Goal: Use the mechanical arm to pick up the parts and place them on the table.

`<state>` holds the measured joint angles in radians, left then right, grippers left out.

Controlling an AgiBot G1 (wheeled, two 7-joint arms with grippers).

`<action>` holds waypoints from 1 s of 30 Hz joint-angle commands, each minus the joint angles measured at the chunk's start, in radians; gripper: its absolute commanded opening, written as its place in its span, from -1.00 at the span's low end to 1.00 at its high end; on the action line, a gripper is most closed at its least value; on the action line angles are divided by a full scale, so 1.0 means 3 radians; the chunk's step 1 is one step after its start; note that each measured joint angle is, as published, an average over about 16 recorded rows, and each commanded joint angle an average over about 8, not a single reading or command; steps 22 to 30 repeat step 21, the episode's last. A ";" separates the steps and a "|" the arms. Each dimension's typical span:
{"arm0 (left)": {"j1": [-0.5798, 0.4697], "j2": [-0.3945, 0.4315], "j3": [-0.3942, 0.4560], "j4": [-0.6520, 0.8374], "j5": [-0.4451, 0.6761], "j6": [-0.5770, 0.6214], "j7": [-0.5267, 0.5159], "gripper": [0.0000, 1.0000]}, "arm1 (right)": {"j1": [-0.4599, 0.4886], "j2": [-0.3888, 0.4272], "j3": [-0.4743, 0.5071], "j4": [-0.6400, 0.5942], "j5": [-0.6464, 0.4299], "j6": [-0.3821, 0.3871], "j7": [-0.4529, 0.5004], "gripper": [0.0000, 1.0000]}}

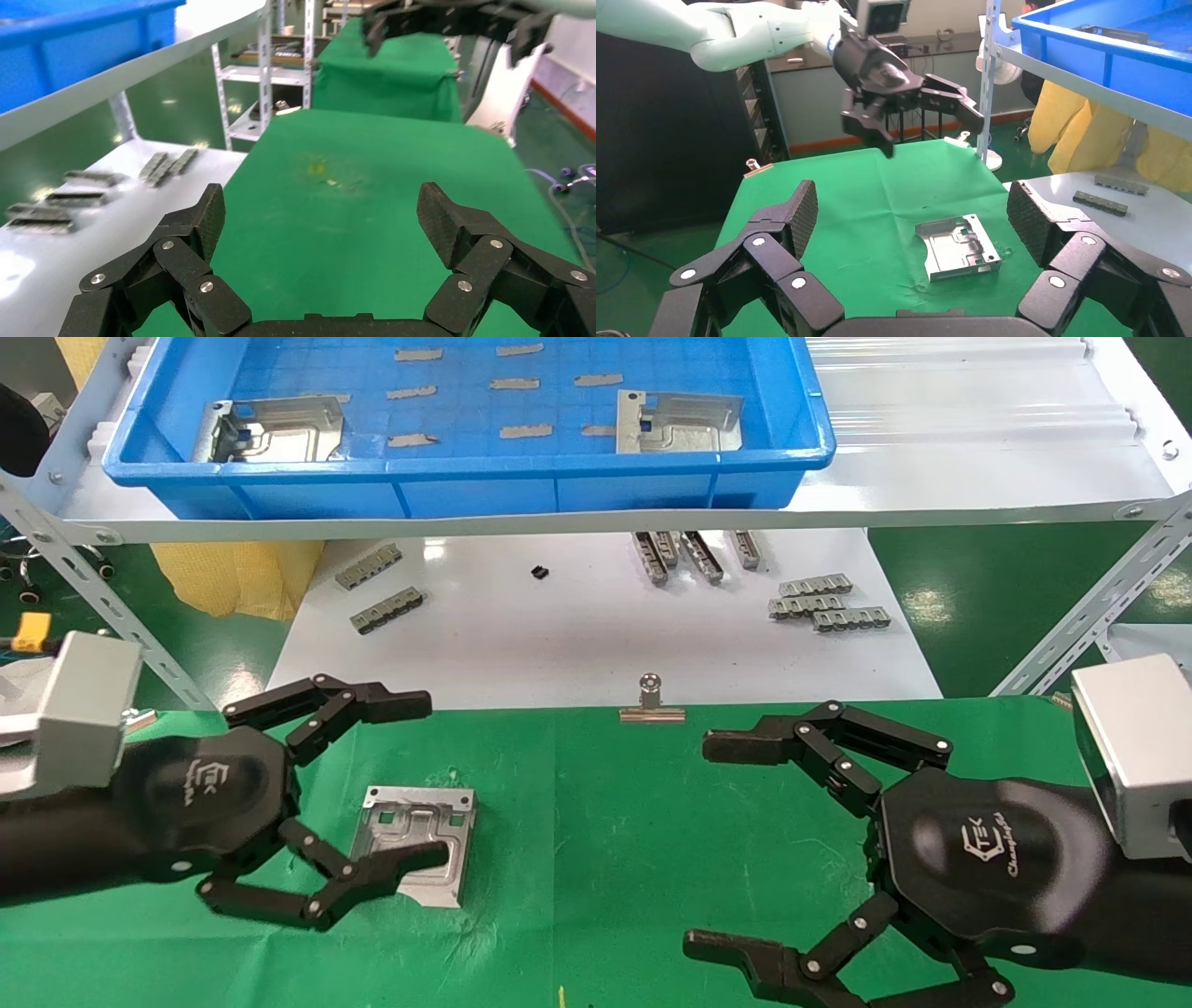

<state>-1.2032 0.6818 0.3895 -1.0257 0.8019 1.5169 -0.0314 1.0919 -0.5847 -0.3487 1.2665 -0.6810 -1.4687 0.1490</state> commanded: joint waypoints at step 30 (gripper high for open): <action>0.0492 -0.0270 -0.0422 -0.0985 -0.0281 -0.0080 -0.0564 1.00 | -0.0001 0.0001 0.0000 -0.0001 0.0001 0.0002 -0.0001 1.00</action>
